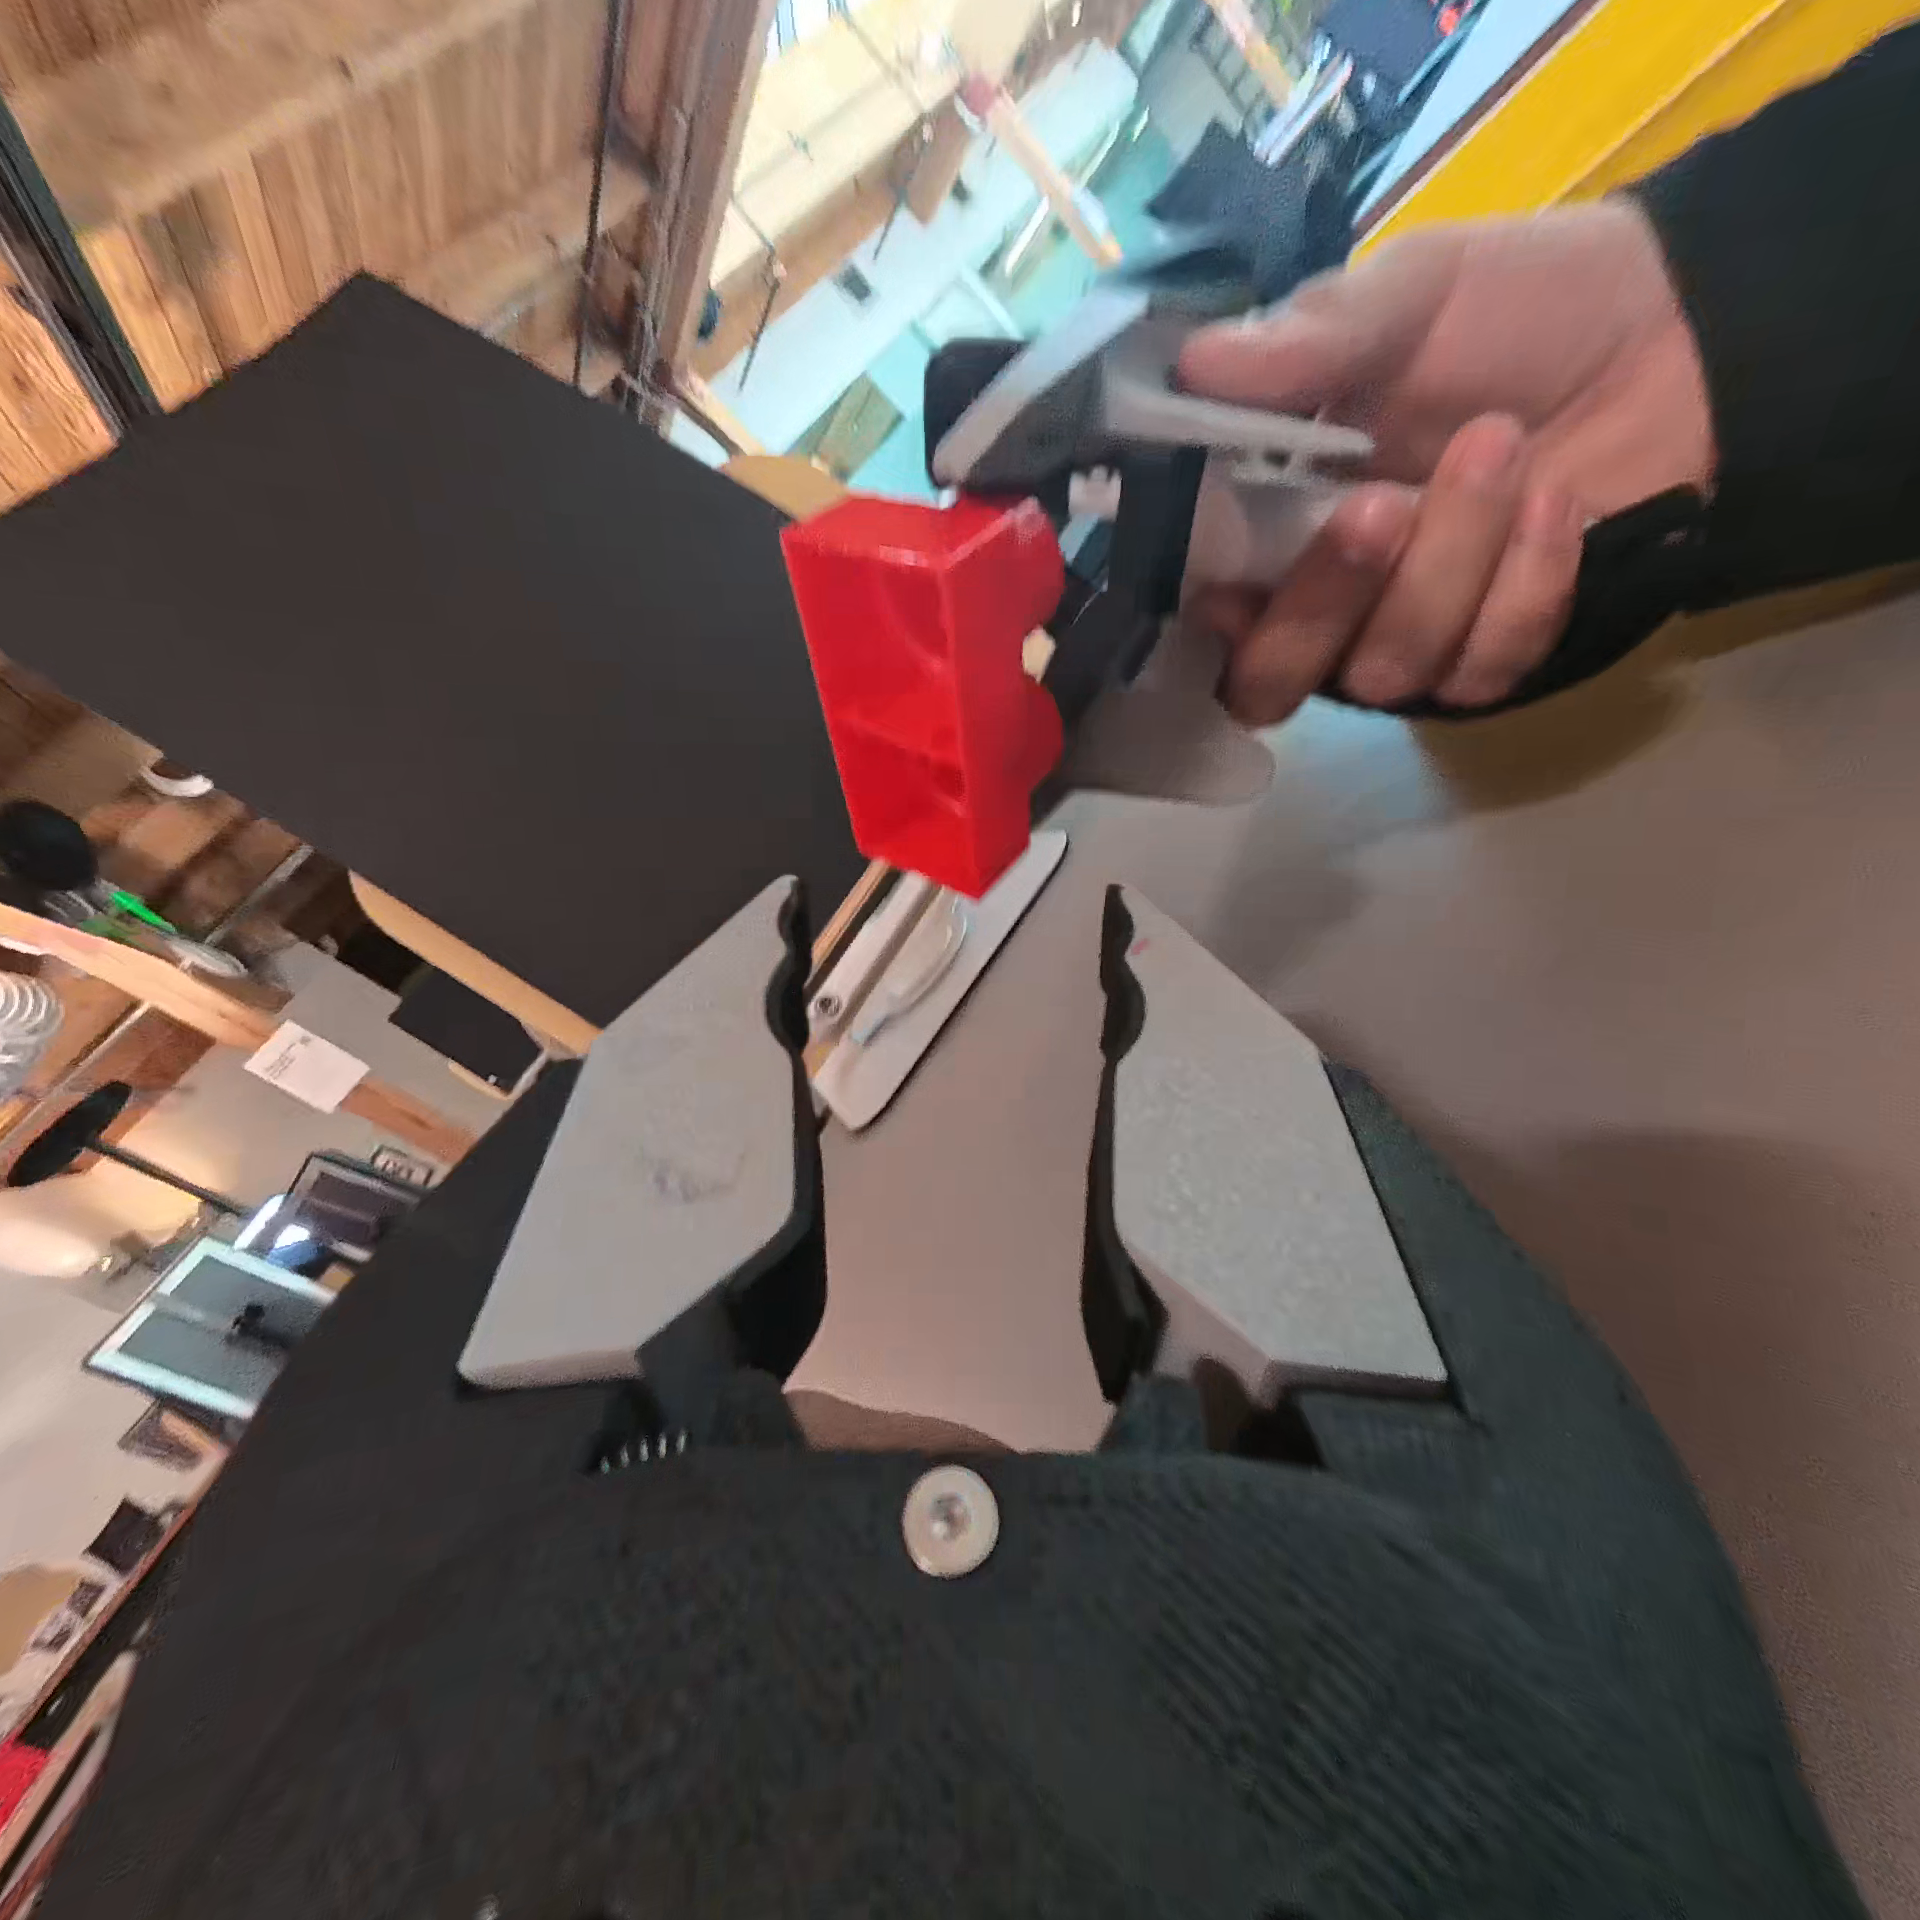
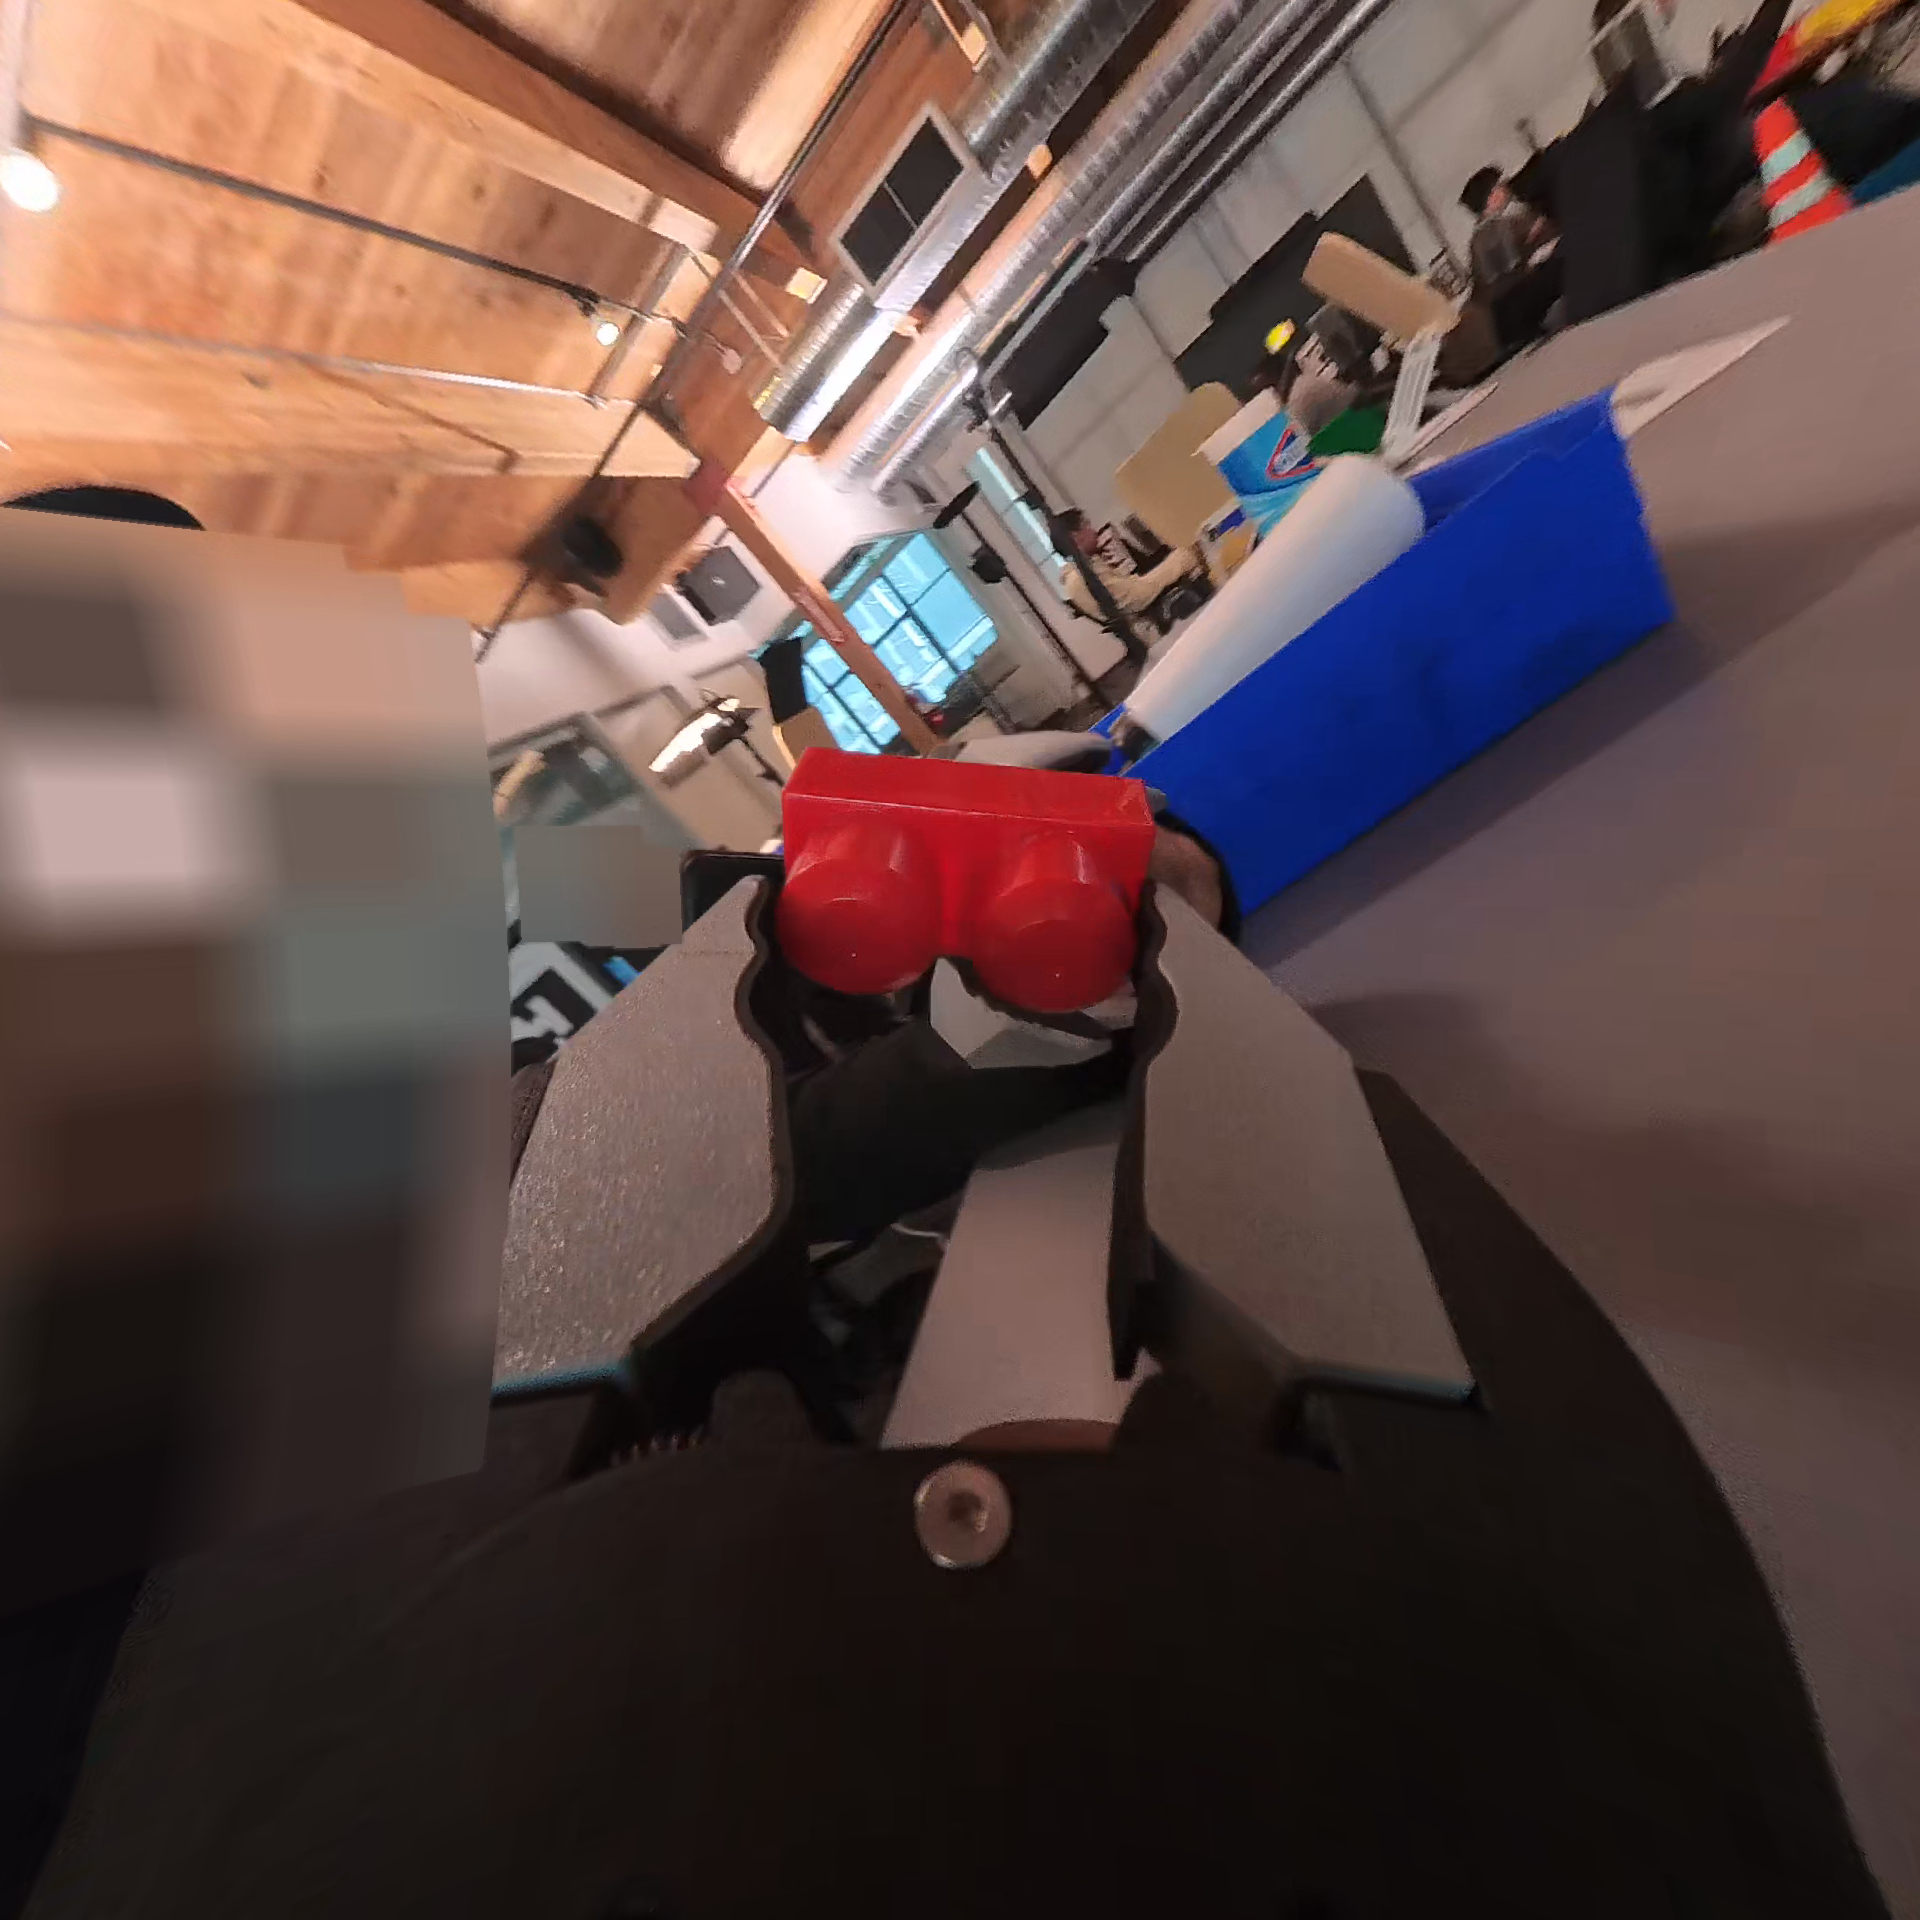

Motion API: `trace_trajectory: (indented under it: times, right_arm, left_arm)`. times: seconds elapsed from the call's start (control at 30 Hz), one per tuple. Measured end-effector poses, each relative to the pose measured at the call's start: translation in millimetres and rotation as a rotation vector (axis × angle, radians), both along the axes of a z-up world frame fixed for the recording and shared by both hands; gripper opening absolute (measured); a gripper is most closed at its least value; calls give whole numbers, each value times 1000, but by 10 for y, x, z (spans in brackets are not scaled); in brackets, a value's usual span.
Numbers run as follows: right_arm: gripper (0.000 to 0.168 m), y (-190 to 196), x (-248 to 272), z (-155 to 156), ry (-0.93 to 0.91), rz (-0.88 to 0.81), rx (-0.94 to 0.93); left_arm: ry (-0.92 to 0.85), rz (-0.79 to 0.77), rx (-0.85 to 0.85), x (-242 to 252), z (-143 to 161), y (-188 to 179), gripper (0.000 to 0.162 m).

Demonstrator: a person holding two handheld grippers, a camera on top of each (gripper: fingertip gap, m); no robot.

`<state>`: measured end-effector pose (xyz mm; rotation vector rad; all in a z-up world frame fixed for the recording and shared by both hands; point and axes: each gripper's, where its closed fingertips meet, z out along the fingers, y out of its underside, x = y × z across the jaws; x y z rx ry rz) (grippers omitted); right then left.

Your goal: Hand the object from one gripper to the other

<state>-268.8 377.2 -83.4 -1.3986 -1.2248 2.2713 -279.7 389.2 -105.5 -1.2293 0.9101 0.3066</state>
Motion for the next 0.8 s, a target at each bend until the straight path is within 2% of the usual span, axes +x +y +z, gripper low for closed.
trace_trajectory:
  times: [0.17, 0.2, 0.27, 0.43, 0.53, 0.57, 0.67, 0.8]
  right_arm:
    - [65, -138, -68, -183, -88, 77, -15]
    - [65, -162, -78, -210, -102, 86, -10]
    - [65, -194, -83, -224, -109, 102, -13]
    - [65, -179, -88, -292, -133, 55, 110]
    - [73, -9, -110, -352, -171, -68, 242]
    - [68, 66, -104, -371, -180, -121, 308]
    - [67, 272, -92, -445, -214, -287, 563]
    - [64, 139, -131, -382, -135, -325, 769]
  left_arm:
    - [-39, -66, -25, 95, 22, -64, 55]
    - [-47, -74, -26, 94, 29, -75, 52]
    - [-50, -121, -58, 130, 0, -116, 37]
    - [-55, -153, -142, 126, -72, -122, 36]
    - [-70, -130, -200, 63, -125, -77, 36]
    - [-81, -118, -216, 29, -136, -57, 36]
    - [-121, -66, -278, -90, -182, 22, 36]
    - [-121, -25, -385, -144, -353, 86, 35]
